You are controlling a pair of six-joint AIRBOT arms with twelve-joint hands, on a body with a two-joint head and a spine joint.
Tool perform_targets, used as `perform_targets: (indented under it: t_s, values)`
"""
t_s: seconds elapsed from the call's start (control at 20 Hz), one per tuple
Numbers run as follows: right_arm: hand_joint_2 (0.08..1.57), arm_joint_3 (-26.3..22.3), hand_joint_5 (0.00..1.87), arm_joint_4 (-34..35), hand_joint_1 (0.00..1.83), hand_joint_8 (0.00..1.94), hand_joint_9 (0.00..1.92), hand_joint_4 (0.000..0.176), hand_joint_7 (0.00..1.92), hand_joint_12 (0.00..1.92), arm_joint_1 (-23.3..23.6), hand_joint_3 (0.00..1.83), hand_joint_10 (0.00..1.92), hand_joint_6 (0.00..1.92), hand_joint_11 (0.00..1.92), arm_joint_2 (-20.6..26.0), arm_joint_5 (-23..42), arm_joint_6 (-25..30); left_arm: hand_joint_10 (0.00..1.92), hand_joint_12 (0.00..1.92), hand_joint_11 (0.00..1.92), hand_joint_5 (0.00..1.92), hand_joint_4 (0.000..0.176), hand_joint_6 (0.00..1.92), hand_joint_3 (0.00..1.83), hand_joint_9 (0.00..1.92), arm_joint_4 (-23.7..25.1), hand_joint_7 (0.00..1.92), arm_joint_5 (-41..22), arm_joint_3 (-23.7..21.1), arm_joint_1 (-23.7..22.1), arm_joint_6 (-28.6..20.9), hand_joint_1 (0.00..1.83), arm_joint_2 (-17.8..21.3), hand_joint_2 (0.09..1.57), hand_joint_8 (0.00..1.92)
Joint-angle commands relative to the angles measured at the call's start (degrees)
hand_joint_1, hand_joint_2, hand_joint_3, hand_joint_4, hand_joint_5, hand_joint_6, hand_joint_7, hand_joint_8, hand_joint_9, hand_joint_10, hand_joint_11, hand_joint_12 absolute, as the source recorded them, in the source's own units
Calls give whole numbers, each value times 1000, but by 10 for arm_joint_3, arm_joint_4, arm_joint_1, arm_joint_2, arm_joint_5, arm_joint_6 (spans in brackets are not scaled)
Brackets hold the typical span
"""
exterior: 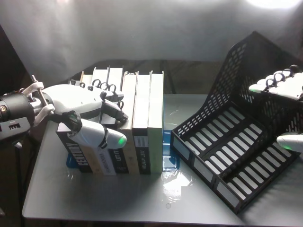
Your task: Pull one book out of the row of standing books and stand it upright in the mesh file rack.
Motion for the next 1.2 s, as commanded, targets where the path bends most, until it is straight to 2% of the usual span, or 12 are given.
perform_targets:
  t_s: [0.0,0.2,0.3,0.45,0.55,0.6,0.7,0.8,0.9,1.05,1.1,1.15]
  values:
    - [1329,3,0,11,424,0,0,0,0,0,2,2,0,0,0,6,66,5,0,0,0,517,59,22,1,0,0,0,-36,0,-5,-1,67,4,1180,0]
    - [1334,3,0,17,418,0,0,0,0,0,-2,3,0,0,0,5,71,9,0,0,0,592,63,40,0,0,41,4,-30,-24,3,-1,97,15,1164,2]
    - [1332,2,0,18,392,0,0,0,0,0,-3,2,0,0,0,5,73,13,0,0,0,609,79,37,7,0,62,0,-39,-46,7,-1,82,30,1193,0]
    - [1337,4,0,18,421,0,0,0,0,0,-9,2,0,0,0,5,80,28,0,0,0,637,87,33,4,0,140,0,-53,-73,5,-1,65,49,1198,0]
    - [1341,4,0,19,426,0,0,0,0,0,-11,4,0,0,0,5,81,32,0,0,0,669,72,41,2,0,178,0,-61,-84,6,-1,59,57,1195,0]
    - [1340,4,0,20,444,0,0,0,0,0,-12,2,0,0,0,5,82,33,0,0,0,517,74,7,0,0,191,0,-66,-89,9,-1,46,61,1189,0]
    - [1335,4,0,23,459,0,0,0,0,0,-13,0,0,0,0,5,84,34,0,0,0,562,37,33,0,0,194,0,-80,-98,19,-1,52,69,1181,0]
    - [1339,4,0,24,441,0,0,0,0,0,-15,2,0,0,0,5,85,36,0,0,0,593,45,43,0,0,194,0,-96,-104,29,-1,58,75,1175,0]
    - [1338,4,0,24,411,0,0,0,0,0,-15,1,0,0,0,5,85,37,0,0,0,651,9,57,0,0,194,17,-111,-114,41,-1,151,83,1159,6]
    - [1339,5,0,25,403,0,0,0,0,0,-16,1,0,0,0,2,85,38,0,0,0,625,33,33,0,0,194,33,-120,-116,56,-1,113,82,1173,11]
    - [1344,5,0,26,405,0,0,0,0,0,-16,3,0,0,0,1,85,38,0,0,0,611,31,24,3,0,194,16,-118,-116,59,-1,84,80,1182,3]
    - [1346,5,0,27,413,0,0,0,0,0,-17,3,0,0,0,1,86,38,0,0,0,577,13,5,8,0,193,0,-117,-115,60,-1,85,78,1199,0]
